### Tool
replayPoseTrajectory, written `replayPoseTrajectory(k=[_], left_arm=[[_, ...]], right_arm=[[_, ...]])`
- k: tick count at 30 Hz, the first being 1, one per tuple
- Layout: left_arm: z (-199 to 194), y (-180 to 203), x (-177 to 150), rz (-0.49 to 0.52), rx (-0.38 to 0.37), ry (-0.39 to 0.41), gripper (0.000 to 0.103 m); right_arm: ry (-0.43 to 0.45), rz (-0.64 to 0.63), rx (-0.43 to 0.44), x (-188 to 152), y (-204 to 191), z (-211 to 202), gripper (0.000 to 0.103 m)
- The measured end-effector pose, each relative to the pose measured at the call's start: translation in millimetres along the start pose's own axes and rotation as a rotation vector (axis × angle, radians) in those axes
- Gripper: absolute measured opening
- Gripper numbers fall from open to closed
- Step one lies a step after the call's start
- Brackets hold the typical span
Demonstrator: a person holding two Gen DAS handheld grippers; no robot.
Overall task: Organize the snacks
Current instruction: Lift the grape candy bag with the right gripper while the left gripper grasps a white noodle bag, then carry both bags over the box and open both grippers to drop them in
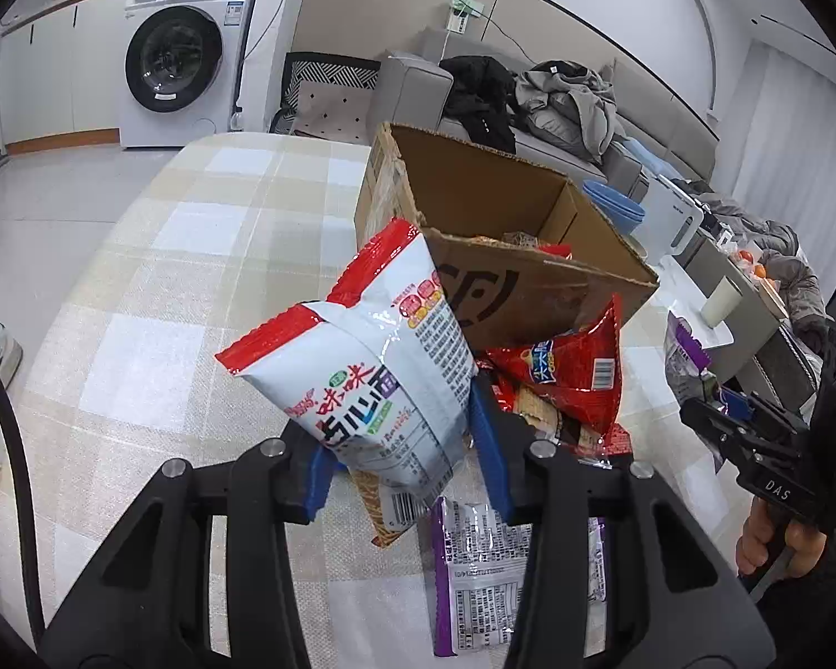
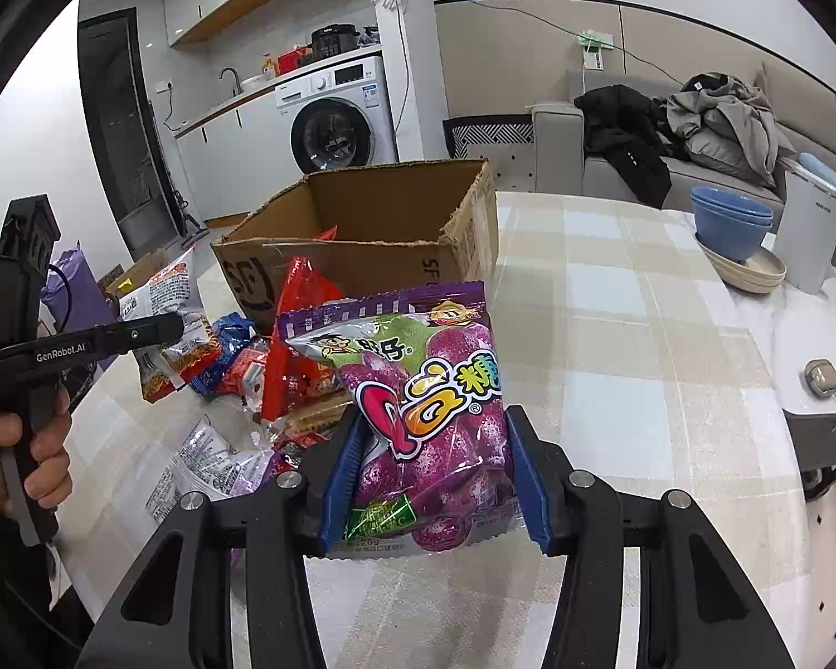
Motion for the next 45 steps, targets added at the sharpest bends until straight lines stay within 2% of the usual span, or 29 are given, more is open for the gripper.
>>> replayPoseTrajectory(k=[10,22,29,40,45], left_arm=[[-36.9,-1.1,6.2,0.007,-0.009,0.063,0.039],[-79.4,10.9,34.0,0.014,-0.023,0.134,0.039],[-99.2,19.3,52.5,0.045,-0.003,0.154,0.039],[-97.5,38.6,96.5,0.094,0.03,0.155,0.039],[-82.7,46.3,120.6,0.11,0.046,0.143,0.04]], right_arm=[[0.04,-0.016,0.03,6.5,-12.1,-7.6,0.05],[0.09,-0.028,0.061,27.2,-29.8,-15.9,0.05],[0.106,-0.043,0.081,46.2,-45.6,-17.6,0.05],[0.096,-0.04,0.068,74.6,-55.8,-1.7,0.05],[0.096,-0.052,0.061,84.2,-61.1,3.3,0.05]])
Point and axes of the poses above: each gripper's, at about its wrist camera, not at the fingertips, and z roughly the way its jaws point, y to its right, x to its top, the point moved 9 cm from there along z, roughly the way its jaws point, and after that the axes turned 13 degrees about z, right-handed, at the moved point
